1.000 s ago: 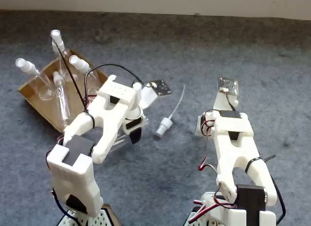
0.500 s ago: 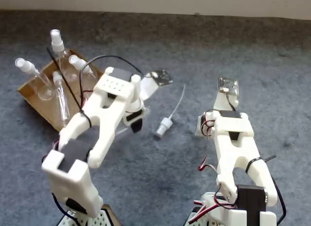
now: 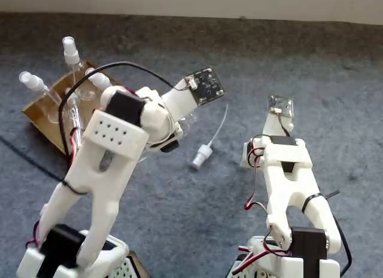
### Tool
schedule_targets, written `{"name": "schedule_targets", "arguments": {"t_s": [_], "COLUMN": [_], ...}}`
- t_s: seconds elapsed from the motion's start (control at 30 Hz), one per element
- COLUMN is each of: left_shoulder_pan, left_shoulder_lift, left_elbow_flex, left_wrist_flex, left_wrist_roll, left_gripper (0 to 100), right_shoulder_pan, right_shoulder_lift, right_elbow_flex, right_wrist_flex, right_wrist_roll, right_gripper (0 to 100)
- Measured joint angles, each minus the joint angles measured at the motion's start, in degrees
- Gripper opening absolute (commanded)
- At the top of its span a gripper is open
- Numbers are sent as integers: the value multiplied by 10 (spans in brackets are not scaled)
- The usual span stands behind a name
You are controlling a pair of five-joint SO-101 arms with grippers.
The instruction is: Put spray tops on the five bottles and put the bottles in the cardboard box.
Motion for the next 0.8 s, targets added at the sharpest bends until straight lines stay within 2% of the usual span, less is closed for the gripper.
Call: {"name": "schedule_targets", "arguments": {"t_s": [0.53, 0.8], "left_shoulder_pan": [0, 0], "left_shoulder_lift": [-308, -433], "left_elbow_flex": [153, 211], "left_wrist_flex": [4, -11], "left_wrist_roll": [0, 185], "left_gripper": [56, 56], "right_shoulder_pan": [0, 0], "right_shoulder_lift": [0, 0], "right_elbow_flex": [0, 2], "right_wrist_flex": [0, 0], "right_wrist_roll": [0, 0], "right_gripper": [5, 5]}}
